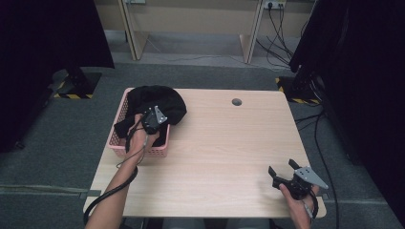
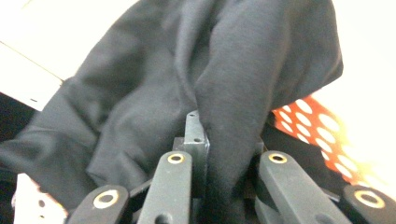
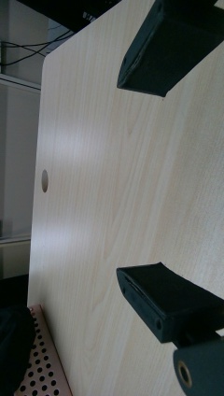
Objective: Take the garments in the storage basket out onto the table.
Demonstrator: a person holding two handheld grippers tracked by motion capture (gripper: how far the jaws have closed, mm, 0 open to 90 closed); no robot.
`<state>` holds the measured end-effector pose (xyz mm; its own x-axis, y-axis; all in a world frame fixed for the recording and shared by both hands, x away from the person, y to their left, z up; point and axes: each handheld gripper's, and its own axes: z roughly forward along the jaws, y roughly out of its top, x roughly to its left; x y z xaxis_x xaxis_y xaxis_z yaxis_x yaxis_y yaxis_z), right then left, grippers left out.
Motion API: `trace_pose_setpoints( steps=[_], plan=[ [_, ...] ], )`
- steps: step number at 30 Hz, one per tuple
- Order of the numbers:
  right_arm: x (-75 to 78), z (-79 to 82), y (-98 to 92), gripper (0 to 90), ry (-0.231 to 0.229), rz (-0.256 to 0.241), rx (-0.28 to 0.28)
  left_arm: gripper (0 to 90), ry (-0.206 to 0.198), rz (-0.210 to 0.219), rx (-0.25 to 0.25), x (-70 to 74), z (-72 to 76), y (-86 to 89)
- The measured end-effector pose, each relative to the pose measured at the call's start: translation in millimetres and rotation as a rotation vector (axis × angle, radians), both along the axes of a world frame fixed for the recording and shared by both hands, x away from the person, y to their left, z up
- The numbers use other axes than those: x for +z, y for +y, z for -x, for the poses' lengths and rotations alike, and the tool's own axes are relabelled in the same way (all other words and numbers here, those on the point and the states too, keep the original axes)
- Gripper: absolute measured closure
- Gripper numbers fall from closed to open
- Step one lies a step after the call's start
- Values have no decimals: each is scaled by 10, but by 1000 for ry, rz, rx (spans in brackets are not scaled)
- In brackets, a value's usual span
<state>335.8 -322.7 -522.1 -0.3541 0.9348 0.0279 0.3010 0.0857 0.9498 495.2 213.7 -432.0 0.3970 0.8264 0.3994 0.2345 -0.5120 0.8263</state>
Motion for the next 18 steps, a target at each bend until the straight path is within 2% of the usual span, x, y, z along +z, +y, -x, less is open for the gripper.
trace_pose_setpoints(
  steps=[1,2,4,5,6,7,8,9,11,12,13,15,16,18],
  plan=[
    [0,0,0,91,0,0,0,810,0,0,0,0,0,0],
    [0,-1,2,91,2,-1,0,810,-72,32,9,150,43,35],
    [0,-1,2,91,0,0,0,813,-72,32,9,150,43,35],
    [0,-1,2,91,0,0,0,813,-105,72,14,226,63,56],
    [0,0,2,91,0,-1,1,814,-157,114,19,348,99,85],
    [0,0,2,91,0,-1,1,815,-157,114,19,348,99,85],
    [0,0,3,91,-1,-2,3,815,-197,153,11,446,131,101],
    [0,0,3,91,-1,-2,3,815,-197,153,11,446,131,101],
    [0,-1,3,91,0,-2,4,814,-246,204,-9,601,175,122],
    [0,-1,3,91,0,-3,5,815,-246,204,-9,601,175,122],
    [0,-1,3,91,-1,-3,5,814,-263,216,-13,652,187,131],
    [0,-1,3,91,0,-3,4,814,-290,254,-19,756,204,152],
    [0,-2,5,91,1,-4,4,814,-309,287,-28,860,212,168],
    [0,-3,6,91,1,-4,3,814,-328,307,-35,966,213,179]
  ],
)
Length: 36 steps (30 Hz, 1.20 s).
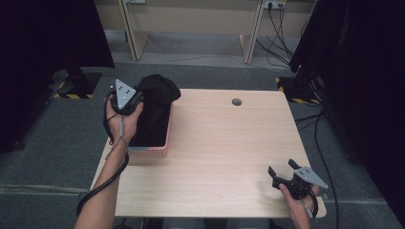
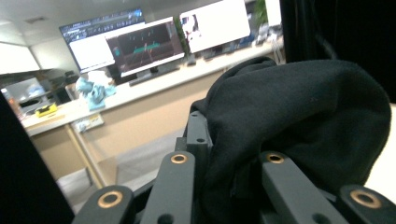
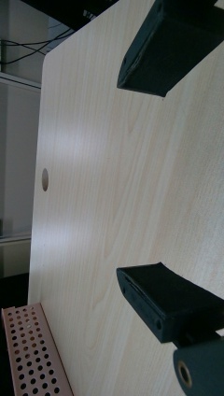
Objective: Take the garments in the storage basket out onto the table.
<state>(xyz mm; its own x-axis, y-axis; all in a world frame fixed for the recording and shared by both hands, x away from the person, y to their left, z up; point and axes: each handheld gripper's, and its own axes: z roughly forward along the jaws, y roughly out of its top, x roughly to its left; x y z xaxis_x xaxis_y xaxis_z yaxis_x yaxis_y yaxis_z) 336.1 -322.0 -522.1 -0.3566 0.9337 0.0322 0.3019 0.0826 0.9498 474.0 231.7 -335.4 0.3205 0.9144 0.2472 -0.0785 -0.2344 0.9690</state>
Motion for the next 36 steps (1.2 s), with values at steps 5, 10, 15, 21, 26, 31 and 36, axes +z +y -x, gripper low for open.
trace_pose_setpoints(
  steps=[5,10,15,21,26,31,36],
  plan=[
    [0,0,-1,91,-1,-1,1,814,-53,24,-11,255,16,9],
    [1,0,3,91,2,-3,3,813,-82,50,-24,421,31,13],
    [1,-3,1,91,2,-1,3,813,-121,62,-42,612,53,-12],
    [1,-4,3,91,2,-1,4,812,-150,73,-41,782,68,-24],
    [1,-6,1,91,3,-2,4,812,-163,88,-49,869,74,-37],
    [1,-5,2,91,2,-1,3,812,-177,92,-53,958,75,-53],
    [1,-6,6,92,1,1,5,810,-199,85,-62,1061,112,-96]
  ],
)
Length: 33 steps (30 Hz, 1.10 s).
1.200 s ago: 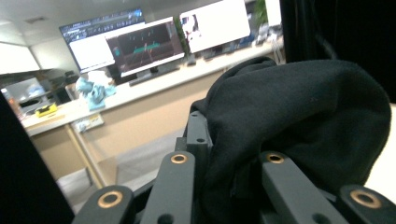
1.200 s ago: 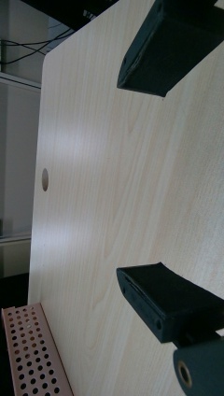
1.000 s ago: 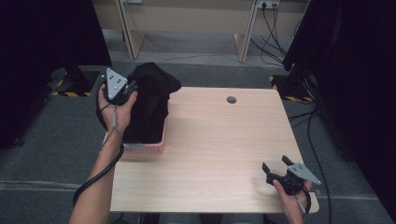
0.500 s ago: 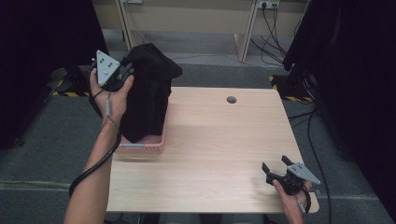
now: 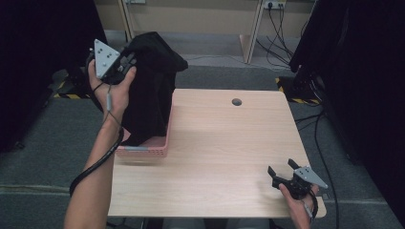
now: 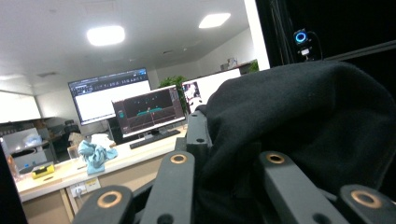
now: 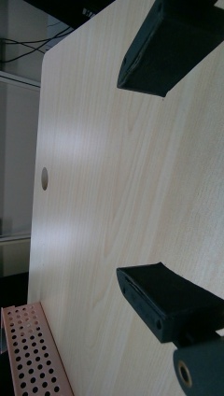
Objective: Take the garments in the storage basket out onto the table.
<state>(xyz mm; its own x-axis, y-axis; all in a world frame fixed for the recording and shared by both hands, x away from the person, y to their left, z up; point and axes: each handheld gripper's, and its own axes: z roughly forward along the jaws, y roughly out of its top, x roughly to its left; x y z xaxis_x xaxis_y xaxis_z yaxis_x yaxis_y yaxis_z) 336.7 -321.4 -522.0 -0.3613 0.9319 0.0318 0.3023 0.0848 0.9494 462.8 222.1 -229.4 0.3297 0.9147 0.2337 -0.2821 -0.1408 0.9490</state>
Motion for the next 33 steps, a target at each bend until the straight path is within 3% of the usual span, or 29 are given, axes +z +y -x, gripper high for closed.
trace_pose_setpoints(
  steps=[9,19,29,33],
  plan=[
    [4,-1,22,87,-2,-12,5,811,11,4,-7,-15,-14,9],
    [71,-11,140,82,-26,-8,42,810,-28,4,-11,212,33,-11],
    [87,-6,193,77,-29,-15,64,810,-32,4,-12,252,37,-21],
    [199,-21,319,77,-46,-67,120,809,-31,-8,-15,247,38,-43]
  ],
)
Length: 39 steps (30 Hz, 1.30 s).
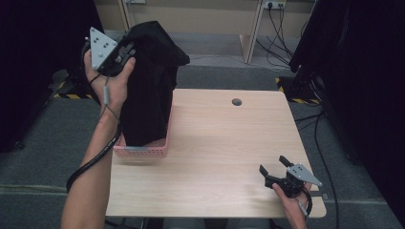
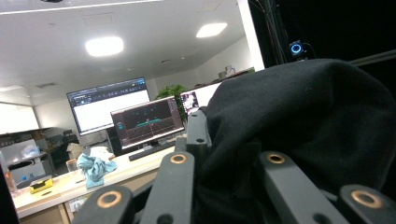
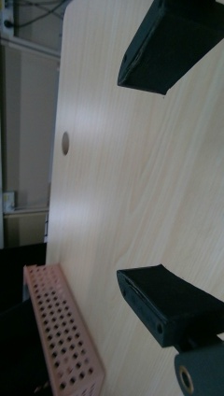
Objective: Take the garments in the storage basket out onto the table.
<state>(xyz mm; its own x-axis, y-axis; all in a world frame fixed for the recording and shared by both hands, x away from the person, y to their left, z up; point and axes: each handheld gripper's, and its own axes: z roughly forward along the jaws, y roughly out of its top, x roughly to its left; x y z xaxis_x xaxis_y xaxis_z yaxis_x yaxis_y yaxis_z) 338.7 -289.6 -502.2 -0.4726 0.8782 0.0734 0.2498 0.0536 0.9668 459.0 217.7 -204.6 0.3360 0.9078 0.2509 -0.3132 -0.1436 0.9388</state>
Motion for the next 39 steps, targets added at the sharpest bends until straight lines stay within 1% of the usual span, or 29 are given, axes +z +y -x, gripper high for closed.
trace_pose_setpoints(
  steps=[5,6,7,8,9,10,12,13,14,15,17,18,19,20,21,23,27,30,33,34,35,37,39],
  plan=[
    [232,-65,294,77,-53,-5,92,809,3,-1,-6,-5,1,-22],
    [232,-65,294,77,-53,-5,92,809,3,-1,-6,-5,1,-22],
    [324,-120,427,77,-66,-17,127,809,4,0,-9,-8,-1,-29],
    [324,-120,427,77,-66,-17,127,809,4,0,-9,-8,-1,-29],
    [407,-177,560,77,-78,-19,157,809,5,-6,-10,-11,2,-30],
    [407,-177,560,77,-78,-19,157,808,5,-6,-10,-11,2,-30],
    [523,-261,761,76,-96,-19,203,808,5,-4,-9,-13,5,-28],
    [523,-261,761,76,-96,-19,203,808,5,-2,-10,-12,7,-22],
    [595,-313,894,75,-109,-17,232,808,5,-1,-9,-7,12,-12],
    [595,-313,894,75,-109,-17,232,808,5,-1,-9,-7,12,-12],
    [691,-400,1086,73,-122,-11,272,806,5,-2,-11,-1,15,-8],
    [721,-431,1148,73,-125,-13,284,806,6,-9,-10,6,18,-2],
    [721,-431,1148,73,-125,-13,284,806,6,-9,-10,6,18,-2],
    [779,-491,1277,73,-129,-23,307,805,5,-9,-9,9,21,4],
    [806,-521,1345,73,-133,-26,318,805,5,-9,-9,9,21,4],
    [856,-582,1483,73,-137,-18,342,806,6,-8,-8,7,27,13],
    [922,-716,1749,73,-133,-26,386,811,7,-15,-10,-9,31,13],
    [952,-818,1938,73,-125,-26,405,816,8,-17,-9,-18,31,20],
    [986,-906,2106,73,-118,-29,420,822,-1,-15,-6,-28,42,36],
    [998,-928,2154,73,-117,-29,424,823,-6,-15,1,-29,45,40],
    [998,-928,2154,73,-117,-29,424,824,-6,-15,1,-29,45,40],
    [1026,-962,2247,74,-116,-30,431,824,-8,-17,1,-23,49,49],
    [1035,-973,2274,73,-119,-31,433,823,-10,-22,1,-12,60,49]
  ],
)
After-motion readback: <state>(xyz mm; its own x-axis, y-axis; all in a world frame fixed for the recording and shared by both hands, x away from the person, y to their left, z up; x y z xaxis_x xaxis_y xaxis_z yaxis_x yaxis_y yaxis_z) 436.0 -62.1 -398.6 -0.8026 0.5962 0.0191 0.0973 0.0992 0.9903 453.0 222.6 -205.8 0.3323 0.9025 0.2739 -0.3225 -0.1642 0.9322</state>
